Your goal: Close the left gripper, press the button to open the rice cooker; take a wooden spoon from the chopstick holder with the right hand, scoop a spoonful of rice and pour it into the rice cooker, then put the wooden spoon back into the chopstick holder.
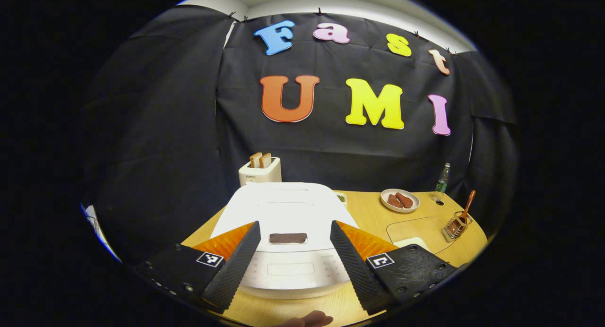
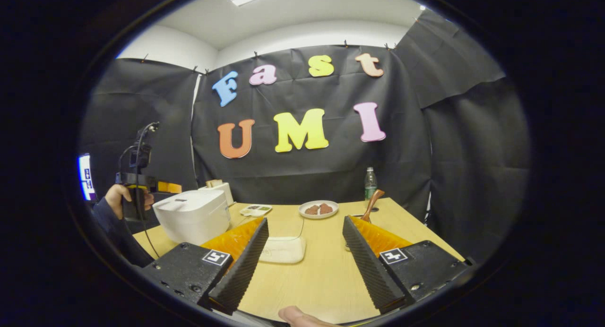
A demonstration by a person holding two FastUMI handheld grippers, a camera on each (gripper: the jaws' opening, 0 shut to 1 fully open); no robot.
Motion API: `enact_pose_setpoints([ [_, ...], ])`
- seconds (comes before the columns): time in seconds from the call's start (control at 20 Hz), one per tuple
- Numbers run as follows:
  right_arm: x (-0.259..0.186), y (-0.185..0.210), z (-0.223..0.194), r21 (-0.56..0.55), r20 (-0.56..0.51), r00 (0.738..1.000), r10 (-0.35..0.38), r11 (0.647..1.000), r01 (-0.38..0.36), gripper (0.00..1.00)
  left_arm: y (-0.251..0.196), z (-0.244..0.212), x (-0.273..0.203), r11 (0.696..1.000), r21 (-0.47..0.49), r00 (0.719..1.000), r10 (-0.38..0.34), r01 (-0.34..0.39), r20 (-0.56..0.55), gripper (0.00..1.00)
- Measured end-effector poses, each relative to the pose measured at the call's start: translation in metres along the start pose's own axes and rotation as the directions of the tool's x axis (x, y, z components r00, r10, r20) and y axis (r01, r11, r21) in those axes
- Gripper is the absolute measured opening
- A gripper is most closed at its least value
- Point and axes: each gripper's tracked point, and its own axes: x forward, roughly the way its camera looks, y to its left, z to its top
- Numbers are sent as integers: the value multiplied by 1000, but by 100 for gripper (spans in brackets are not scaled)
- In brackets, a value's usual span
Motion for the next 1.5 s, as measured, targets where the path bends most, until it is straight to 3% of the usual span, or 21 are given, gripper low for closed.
enact_pose_setpoints([
  [0.15,2,6,7,-15,9,1000,-11,1000,11,99,0,4,-41,1000,17,999,22,-22,43,94],
  [0.55,0,32,40,-77,60,998,-9,997,13,99,-35,2,-150,997,-11,979,-69,72,192,94],
  [0.8,-4,47,58,-71,65,998,8,997,-3,100,-33,-6,-188,1000,-18,975,-18,23,224,94],
  [1.15,-20,59,57,-38,63,997,46,998,-44,96,-49,-8,-199,1000,-4,966,-5,6,258,94],
  [1.35,-30,37,76,-42,153,988,0,999,6,98,-57,-16,-199,1000,-2,971,-19,20,238,94],
  [1.5,-36,33,74,-55,153,988,-7,998,15,99,-64,-15,-203,999,-6,969,-36,38,244,94],
])
